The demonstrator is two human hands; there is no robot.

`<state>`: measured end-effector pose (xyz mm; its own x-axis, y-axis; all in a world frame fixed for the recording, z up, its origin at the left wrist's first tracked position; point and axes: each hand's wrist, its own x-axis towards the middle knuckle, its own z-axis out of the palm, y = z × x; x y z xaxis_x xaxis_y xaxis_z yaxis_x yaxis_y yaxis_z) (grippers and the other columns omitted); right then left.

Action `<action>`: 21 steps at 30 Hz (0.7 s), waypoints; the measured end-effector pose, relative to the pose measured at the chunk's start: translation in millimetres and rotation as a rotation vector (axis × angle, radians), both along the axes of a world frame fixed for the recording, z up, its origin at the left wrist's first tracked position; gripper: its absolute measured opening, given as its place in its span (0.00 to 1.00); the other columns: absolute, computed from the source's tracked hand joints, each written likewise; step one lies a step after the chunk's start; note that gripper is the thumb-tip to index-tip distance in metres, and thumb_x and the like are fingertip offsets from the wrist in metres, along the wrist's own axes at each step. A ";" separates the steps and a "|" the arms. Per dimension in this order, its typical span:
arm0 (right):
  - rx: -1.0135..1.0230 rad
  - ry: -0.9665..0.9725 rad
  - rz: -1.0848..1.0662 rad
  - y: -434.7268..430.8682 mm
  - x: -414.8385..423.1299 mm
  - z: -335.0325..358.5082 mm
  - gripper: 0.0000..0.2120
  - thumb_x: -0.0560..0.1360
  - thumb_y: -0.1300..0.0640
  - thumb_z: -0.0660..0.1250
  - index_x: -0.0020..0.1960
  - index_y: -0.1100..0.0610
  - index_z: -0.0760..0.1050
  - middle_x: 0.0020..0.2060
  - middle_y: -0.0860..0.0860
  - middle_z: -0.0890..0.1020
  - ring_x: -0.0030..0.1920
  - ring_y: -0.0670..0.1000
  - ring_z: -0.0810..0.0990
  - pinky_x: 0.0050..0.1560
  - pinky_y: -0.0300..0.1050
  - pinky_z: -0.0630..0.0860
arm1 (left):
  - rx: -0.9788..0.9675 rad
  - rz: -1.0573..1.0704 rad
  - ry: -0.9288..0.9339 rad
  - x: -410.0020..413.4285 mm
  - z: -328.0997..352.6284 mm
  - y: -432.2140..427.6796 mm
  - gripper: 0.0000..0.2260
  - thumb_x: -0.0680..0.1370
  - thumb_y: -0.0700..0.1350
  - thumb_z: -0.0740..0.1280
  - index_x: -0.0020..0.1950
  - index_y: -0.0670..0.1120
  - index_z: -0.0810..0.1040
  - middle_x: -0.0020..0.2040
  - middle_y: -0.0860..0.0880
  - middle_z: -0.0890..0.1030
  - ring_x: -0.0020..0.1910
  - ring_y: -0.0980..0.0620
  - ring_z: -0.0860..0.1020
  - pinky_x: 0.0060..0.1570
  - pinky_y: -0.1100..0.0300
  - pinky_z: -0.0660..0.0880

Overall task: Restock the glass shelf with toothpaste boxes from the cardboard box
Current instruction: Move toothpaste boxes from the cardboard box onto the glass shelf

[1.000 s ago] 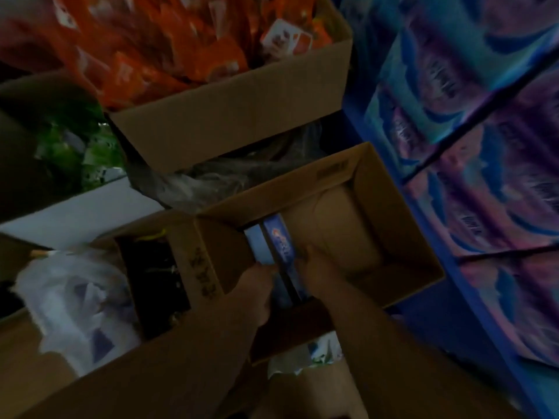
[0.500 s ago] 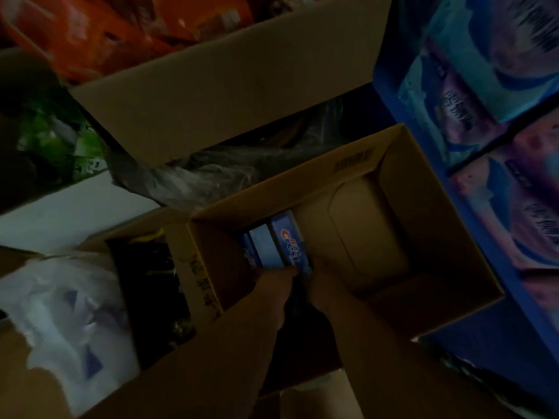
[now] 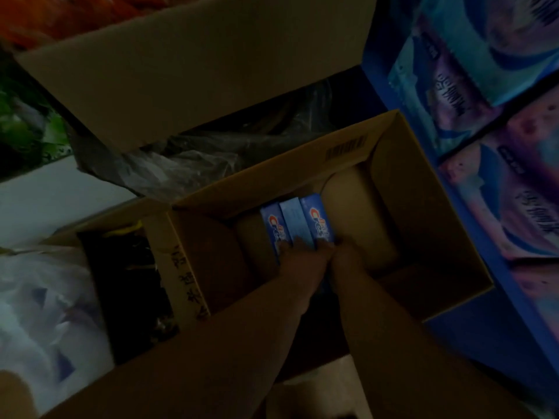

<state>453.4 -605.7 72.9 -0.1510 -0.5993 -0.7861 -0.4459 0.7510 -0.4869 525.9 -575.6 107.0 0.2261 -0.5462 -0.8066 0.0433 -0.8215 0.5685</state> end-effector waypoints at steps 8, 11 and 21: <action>-0.076 0.090 0.172 1.7 -0.9 2.6 0.28 0.71 0.51 0.73 0.66 0.60 0.70 0.60 0.57 0.78 0.55 0.57 0.79 0.46 0.44 0.74 | 0.200 0.530 0.240 16.3 -6.7 7.2 0.20 0.78 0.46 0.65 0.69 0.44 0.69 0.63 0.42 0.75 0.61 0.41 0.75 0.57 0.51 0.74; -0.007 -0.057 0.195 -9.8 -6.6 6.4 0.28 0.71 0.50 0.74 0.66 0.59 0.72 0.59 0.55 0.79 0.51 0.52 0.78 0.46 0.42 0.74 | 0.224 0.495 0.238 28.7 -9.5 9.5 0.16 0.79 0.48 0.65 0.63 0.40 0.74 0.56 0.41 0.78 0.54 0.41 0.78 0.53 0.50 0.76; -0.026 -0.232 0.333 -38.1 -17.3 29.6 0.29 0.75 0.40 0.65 0.69 0.56 0.68 0.65 0.54 0.76 0.60 0.54 0.77 0.62 0.51 0.74 | 0.159 0.494 0.482 39.9 6.7 8.9 0.10 0.75 0.48 0.70 0.53 0.44 0.78 0.49 0.41 0.83 0.45 0.42 0.81 0.39 0.49 0.78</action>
<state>436.1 -643.7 102.5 0.2341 -0.6055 -0.7607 -0.5386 0.5706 -0.6199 565.9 -566.7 113.7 0.0149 -0.3390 -0.9407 0.6488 -0.7126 0.2670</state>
